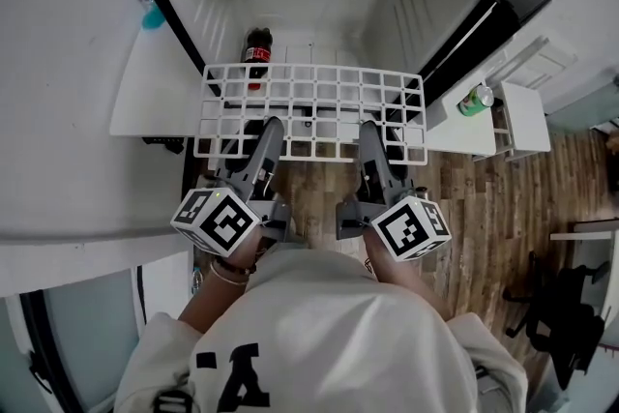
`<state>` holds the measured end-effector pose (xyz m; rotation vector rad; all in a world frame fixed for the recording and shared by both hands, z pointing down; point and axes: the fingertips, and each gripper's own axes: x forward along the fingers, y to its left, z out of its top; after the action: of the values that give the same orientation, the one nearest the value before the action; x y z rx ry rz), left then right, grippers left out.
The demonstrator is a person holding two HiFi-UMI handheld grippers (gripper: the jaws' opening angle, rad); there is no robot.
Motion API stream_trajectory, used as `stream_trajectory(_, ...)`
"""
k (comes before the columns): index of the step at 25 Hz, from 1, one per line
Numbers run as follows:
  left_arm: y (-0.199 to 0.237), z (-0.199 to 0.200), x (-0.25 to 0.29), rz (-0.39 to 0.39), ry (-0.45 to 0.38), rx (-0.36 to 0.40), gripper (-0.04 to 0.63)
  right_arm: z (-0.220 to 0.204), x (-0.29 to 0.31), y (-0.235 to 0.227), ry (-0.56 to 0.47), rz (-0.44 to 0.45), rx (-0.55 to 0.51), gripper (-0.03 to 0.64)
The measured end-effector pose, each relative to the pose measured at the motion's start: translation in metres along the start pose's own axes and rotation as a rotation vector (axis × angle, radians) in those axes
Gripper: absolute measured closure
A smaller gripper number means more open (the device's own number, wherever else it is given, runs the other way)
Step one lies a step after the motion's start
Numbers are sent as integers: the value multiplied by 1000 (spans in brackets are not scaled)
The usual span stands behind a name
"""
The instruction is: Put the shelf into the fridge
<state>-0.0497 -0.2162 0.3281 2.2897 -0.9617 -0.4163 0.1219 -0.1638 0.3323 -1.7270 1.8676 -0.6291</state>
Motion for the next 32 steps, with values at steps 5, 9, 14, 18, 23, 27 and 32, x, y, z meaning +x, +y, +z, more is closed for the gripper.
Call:
stream_trajectory(5,6,-1,5,10,14,-7,449,-1,6,-3,0,-2,-1,446)
stream_trajectory(9,11,0,9,13,22,-6,449,-4,11,-5,8,-14,5,446)
stream_trajectory(14,16,-1,12,8,21,-20,449,-7,15,-7,10,-19,2,446)
stream_trajectory(18,16,1,17,1,22,-19,449,-3,19,-9,2,-28,2,446)
stream_trajectory(23,17,4,23,-3,22,-21,449,-1,25,-9,-4,-28,-1,446)
stream_trajectory(27,18,4,24,0,25,-15,449,0,27,-9,-7,-26,-5,446)
stream_trajectory(32,19,4,27,3,30,-12,449,0,30,-11,-11,-23,-15,446)
